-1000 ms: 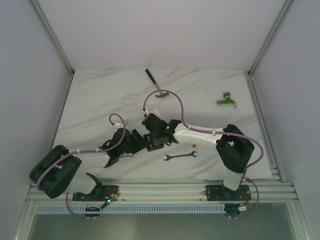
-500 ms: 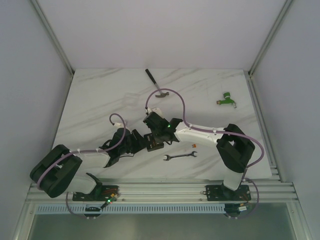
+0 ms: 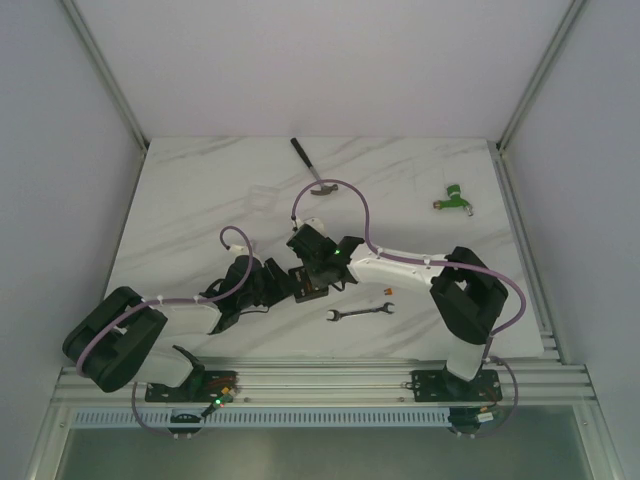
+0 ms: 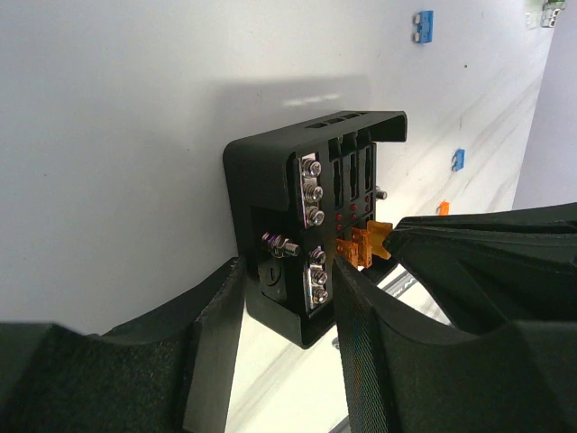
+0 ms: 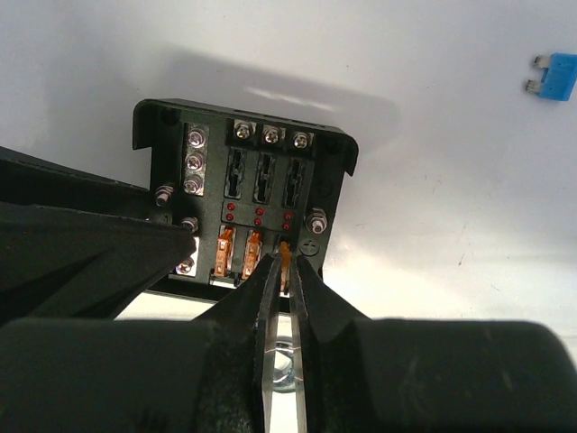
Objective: Snap on the fuse box
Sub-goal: Install the fuse at the fuse box base.
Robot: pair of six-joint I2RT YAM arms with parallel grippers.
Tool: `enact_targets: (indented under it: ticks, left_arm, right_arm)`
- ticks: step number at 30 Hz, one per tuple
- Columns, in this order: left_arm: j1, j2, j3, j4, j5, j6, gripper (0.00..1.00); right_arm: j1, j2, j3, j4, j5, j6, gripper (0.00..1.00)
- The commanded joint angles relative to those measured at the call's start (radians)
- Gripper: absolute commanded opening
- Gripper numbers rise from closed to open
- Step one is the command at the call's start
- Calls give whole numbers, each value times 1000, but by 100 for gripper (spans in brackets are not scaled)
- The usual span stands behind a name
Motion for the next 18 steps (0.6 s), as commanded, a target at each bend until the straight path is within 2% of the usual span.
enact_targets:
  ticks: [1, 7, 18]
  left_arm:
    - [-3, 19, 10, -7, 17, 3, 52]
    - [-2, 19, 7, -3, 17, 1, 51]
    - [-1, 24, 4, 2, 19, -1, 50]
  right_arm:
    - [-3, 39, 23, -42, -26, 11, 15]
    - [-11, 79, 23, -70, -68, 20, 7]
    - [-30, 87, -79, -97, -114, 24, 0]
